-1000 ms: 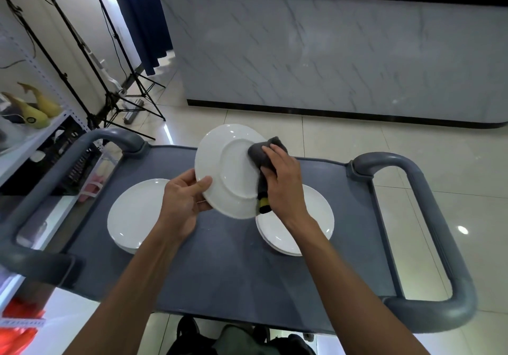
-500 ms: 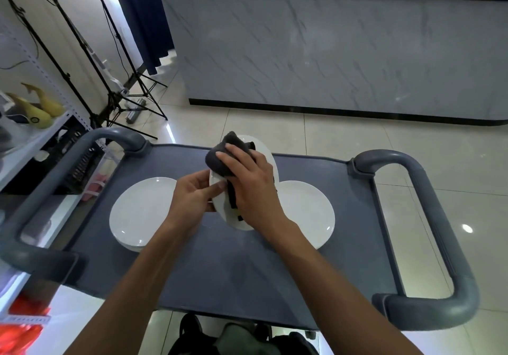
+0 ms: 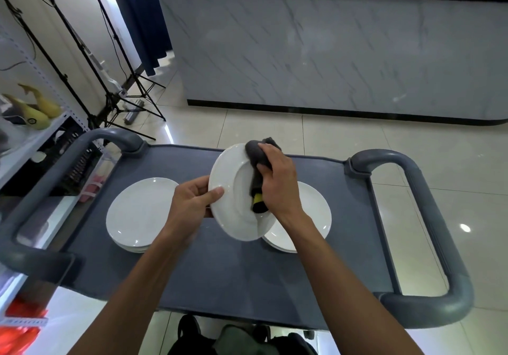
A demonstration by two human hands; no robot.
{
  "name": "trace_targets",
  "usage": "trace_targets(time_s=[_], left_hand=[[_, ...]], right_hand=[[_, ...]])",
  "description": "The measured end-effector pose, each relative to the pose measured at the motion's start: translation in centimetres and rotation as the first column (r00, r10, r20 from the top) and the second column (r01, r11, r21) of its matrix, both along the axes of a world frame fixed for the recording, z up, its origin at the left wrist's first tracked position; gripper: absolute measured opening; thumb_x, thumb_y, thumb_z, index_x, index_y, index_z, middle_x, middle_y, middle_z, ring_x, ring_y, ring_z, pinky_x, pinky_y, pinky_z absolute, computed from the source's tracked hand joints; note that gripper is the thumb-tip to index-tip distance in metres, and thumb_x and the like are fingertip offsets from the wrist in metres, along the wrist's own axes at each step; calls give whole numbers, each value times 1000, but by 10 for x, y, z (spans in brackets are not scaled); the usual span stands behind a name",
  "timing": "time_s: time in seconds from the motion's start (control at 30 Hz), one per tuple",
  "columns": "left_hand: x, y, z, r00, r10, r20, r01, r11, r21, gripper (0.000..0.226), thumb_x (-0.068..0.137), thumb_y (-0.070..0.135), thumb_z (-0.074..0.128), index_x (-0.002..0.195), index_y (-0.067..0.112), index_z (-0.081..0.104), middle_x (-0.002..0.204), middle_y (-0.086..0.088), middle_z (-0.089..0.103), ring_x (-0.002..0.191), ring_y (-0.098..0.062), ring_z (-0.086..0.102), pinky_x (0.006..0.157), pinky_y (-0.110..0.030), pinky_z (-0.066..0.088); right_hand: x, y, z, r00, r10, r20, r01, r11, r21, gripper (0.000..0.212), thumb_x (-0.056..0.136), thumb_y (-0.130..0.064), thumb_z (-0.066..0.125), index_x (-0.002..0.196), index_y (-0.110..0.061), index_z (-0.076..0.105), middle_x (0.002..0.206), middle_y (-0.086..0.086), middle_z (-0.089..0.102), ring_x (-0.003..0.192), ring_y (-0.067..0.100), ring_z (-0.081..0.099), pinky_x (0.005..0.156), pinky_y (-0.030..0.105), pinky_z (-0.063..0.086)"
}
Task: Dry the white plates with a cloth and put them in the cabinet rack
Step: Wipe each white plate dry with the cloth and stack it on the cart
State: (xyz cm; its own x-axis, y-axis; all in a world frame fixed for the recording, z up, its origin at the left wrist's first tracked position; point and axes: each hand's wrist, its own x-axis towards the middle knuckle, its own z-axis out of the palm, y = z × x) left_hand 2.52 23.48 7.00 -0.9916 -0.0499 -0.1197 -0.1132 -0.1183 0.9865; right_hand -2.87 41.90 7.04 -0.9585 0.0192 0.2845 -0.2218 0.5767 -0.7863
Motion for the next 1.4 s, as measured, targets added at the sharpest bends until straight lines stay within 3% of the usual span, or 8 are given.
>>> trace_targets(time_s=[0.23,0.43,0.53,0.73,0.93,1.13,1.23,1.4], left_hand=[[-5,7,4,999,-23,-34,23,1000,10,25,91,6,65,100,23,79,100,-11,77,85,-22,73,61,-31,58],[-16,30,5,990,-48,-133,18,976,-218,29,92,6,67,94,33,77,93,2,78,84,-17,73,72,-36,59],[-24,45,2,975,-80,-209,-20,899,-438,24,89,9,71,89,32,75,83,10,77,76,-13,70,72,-36,57],[-31,80,-13,904,-255,-344,-76,696,-714,11,85,26,61,75,26,65,54,13,50,52,-2,46,51,-24,40],[-33,99,-30,783,-471,-407,-147,496,-856,18,89,18,57,94,18,75,59,-6,61,51,-37,55,46,-41,48],[-28,109,-45,655,-618,-435,-224,392,-892,34,69,-9,72,88,18,75,75,2,73,62,-27,68,40,-34,47],[-25,110,-55,611,-668,-425,-263,336,-905,31,73,-6,63,89,19,73,80,6,73,66,-24,69,42,-27,39],[-19,103,-74,495,-768,-407,-254,320,-913,27,83,5,54,95,17,75,101,2,76,89,-21,74,60,-29,54]], right_hand=[[7,38,-11,993,-111,48,115,990,-79,45,93,2,54,134,-14,58,135,2,60,121,26,52,105,29,38],[22,70,-16,985,-175,-3,175,984,18,43,92,5,52,131,-11,60,134,4,60,121,26,52,105,28,37],[29,84,-17,982,-189,2,188,979,72,40,94,3,51,130,-10,60,134,5,60,122,28,51,105,40,41],[46,105,-18,961,-277,-28,277,944,180,42,96,-1,54,136,-12,59,141,5,56,125,29,48,107,38,38],[61,125,-20,939,-342,-35,344,929,134,39,99,-4,52,136,-11,58,141,5,56,125,27,48,108,36,39],[71,139,-26,914,-404,-24,404,906,124,39,98,-4,53,136,-10,59,140,7,56,123,27,49,105,27,35],[74,139,-30,912,-411,-6,408,904,126,39,98,-5,54,136,-11,58,140,6,56,123,26,48,106,31,38],[80,136,-35,920,-390,34,383,914,133,40,99,-7,55,138,-14,57,142,3,54,126,23,46,108,29,37]])
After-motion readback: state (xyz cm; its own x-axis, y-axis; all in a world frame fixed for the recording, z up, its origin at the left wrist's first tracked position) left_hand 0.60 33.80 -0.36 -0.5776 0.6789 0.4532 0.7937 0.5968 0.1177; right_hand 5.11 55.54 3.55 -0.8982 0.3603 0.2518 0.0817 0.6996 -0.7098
